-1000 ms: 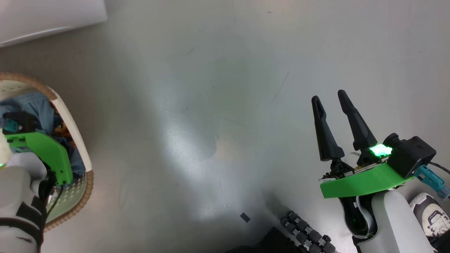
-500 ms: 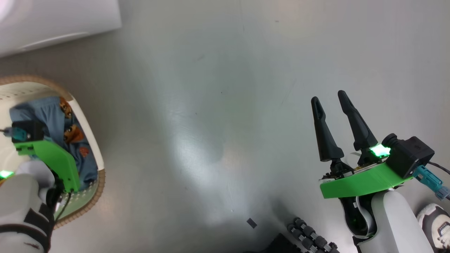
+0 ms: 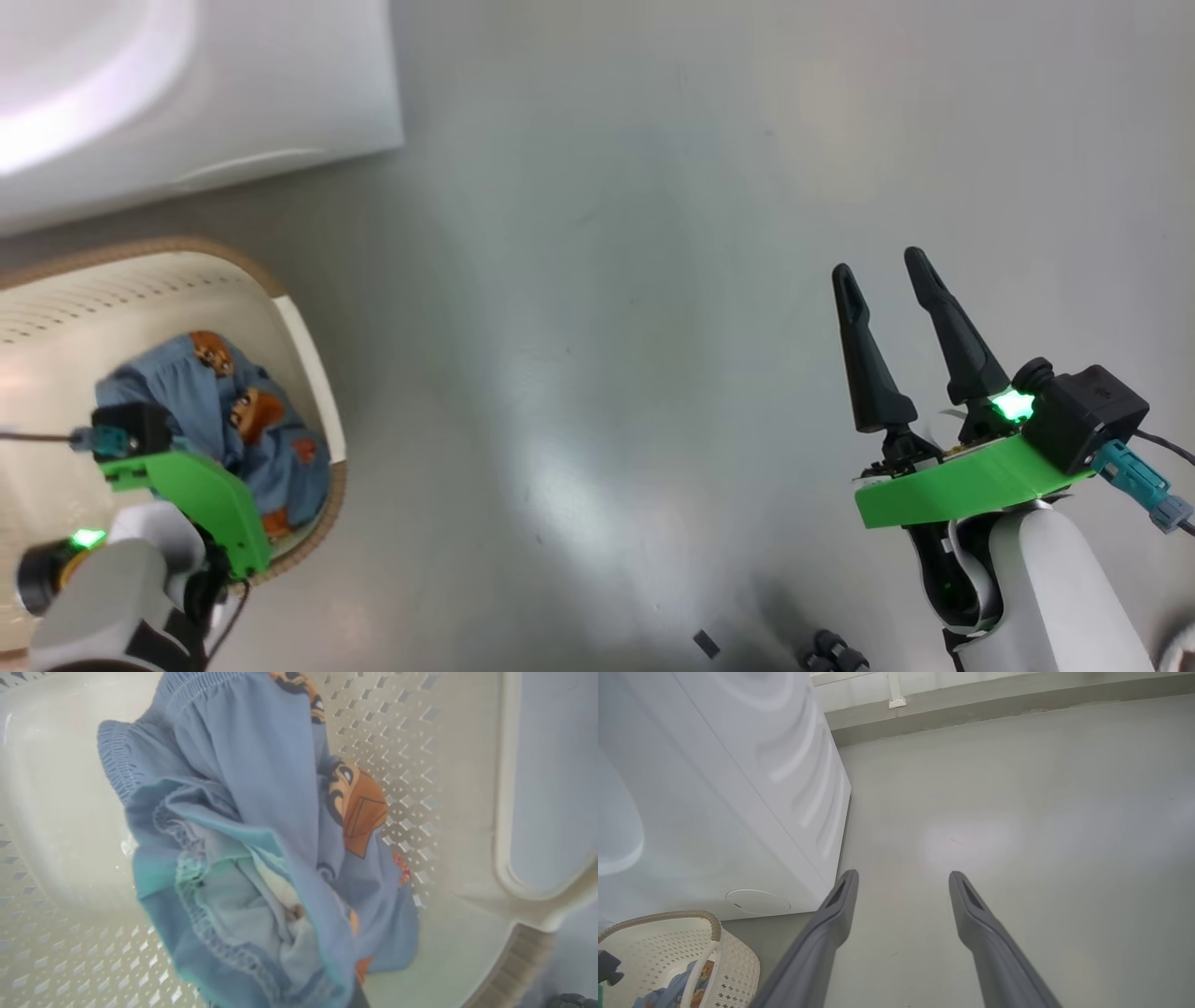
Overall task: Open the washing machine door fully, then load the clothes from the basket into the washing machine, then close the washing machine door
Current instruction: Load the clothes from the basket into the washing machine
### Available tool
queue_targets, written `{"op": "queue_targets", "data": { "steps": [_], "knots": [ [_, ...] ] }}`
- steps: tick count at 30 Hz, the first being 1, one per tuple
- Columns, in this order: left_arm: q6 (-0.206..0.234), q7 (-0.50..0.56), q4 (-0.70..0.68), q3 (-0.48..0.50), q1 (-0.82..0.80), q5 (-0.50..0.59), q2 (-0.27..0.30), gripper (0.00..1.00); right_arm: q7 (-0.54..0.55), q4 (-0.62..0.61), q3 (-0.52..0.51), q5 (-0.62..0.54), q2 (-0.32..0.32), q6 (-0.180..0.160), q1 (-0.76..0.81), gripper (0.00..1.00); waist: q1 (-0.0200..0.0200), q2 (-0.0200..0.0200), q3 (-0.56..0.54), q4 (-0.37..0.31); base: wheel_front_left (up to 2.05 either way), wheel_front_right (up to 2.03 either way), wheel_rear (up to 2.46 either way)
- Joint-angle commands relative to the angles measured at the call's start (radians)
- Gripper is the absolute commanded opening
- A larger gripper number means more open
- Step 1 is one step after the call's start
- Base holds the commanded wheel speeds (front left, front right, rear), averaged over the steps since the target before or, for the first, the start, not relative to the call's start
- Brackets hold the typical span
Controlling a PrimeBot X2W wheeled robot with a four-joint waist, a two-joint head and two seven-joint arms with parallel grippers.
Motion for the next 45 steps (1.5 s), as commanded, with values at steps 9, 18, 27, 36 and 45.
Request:
{"op": "queue_targets", "data": {
  "steps": [9, 18, 27, 36, 45],
  "knots": [
    [-0.002, -0.108, -0.018, -0.036, 0.099, 0.0, 0.0, 0.0, -0.012, 0.007, 0.007, -0.033, -0.004, 0.002, 0.039, 1.0, 0.0, 0.0, -0.14, 0.103, 0.0, 0.0, 0.0],
    [-0.003, -0.186, -0.07, -0.089, 0.172, -0.039, -0.017, 0.0, -0.012, 0.026, 0.003, -0.044, -0.006, 0.002, 0.059, 1.0, 0.0, 0.0, -0.228, 0.159, 0.0, 0.0, 0.0],
    [-0.003, -0.228, -0.136, -0.125, 0.236, -0.086, -0.015, 0.0, -0.012, 0.041, -0.005, -0.041, -0.014, 0.002, 0.089, 1.0, 0.0, 0.0, -0.307, 0.196, 0.0, 0.0, 0.0],
    [-0.003, -0.241, -0.221, -0.12, 0.301, -0.102, -0.003, 0.0, -0.012, 0.054, -0.011, -0.038, -0.015, 0.002, 0.121, 1.0, 0.0, 0.0, -0.393, 0.216, 0.0, 0.0, 0.0],
    [0.022, -0.242, -0.43, -0.057, 0.408, -0.052, 0.004, 0.0, -0.012, 0.058, -0.036, -0.036, -0.023, 0.002, 0.168, 1.0, 0.0, 0.0, -0.459, 0.249, 0.0, 0.0, 0.0]
  ]
}}
